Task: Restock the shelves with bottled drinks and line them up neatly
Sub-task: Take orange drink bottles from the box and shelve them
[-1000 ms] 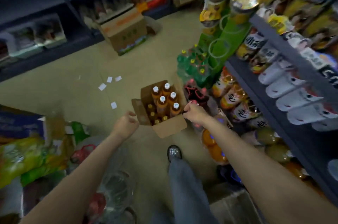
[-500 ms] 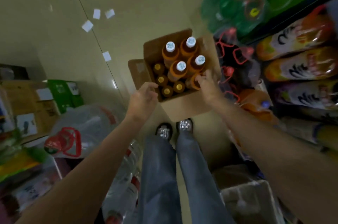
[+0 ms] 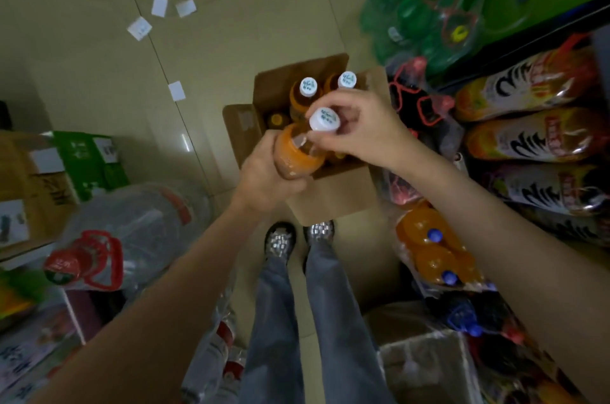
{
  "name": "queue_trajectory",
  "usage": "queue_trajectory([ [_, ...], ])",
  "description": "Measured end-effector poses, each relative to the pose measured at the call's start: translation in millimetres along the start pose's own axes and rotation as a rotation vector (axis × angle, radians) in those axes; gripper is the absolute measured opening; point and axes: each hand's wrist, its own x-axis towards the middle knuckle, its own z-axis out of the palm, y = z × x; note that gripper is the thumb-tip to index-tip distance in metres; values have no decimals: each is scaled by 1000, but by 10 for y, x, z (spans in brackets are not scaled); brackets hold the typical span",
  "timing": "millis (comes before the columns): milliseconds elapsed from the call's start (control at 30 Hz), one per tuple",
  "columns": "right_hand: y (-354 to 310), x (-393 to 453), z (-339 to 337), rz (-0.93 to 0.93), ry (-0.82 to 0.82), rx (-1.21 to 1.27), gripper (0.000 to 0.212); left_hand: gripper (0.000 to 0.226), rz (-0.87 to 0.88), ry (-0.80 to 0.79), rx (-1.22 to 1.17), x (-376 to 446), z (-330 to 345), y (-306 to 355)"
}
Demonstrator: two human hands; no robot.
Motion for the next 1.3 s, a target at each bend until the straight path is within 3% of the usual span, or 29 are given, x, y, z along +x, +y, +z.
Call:
queue_trajectory([
  [67,228,135,-34,140,81,124,22,61,-58,86,31,34,-90,-57],
  [133,670,255,-100,270,89,-280,37,65,-159,143,-50,44,-180,-233],
  [200,1092,257,-57,422,-105,-770,52,76,-230,182,-181,-4,-254,-343],
  [233,1246,222,4,468,-160,-900,55,82,-249,184,-213,-21,-271,-394],
  [333,1461,99,174,500,-20,-967,56,76,-242,140,-130,-10,-258,-448],
  [500,1523,-88,324,534,136,-875,49,70,-111,19,21,36,-159,-264],
  [800,403,-487,-185,556,339,-552,21,66,-62,-16,-86,-306,-279,470],
  [933,-300,-1013,-454,511,424,-504,28,68,16,-50,7,-568,-365,906],
  [1033,-934,-1538,-680,495,582,-486,26,83,79,-122,84,-820,-355,1396],
  [1300,-2365,-3544,-1177,374,926,-447,24,44,411,-404,83,-1995,186,2930],
])
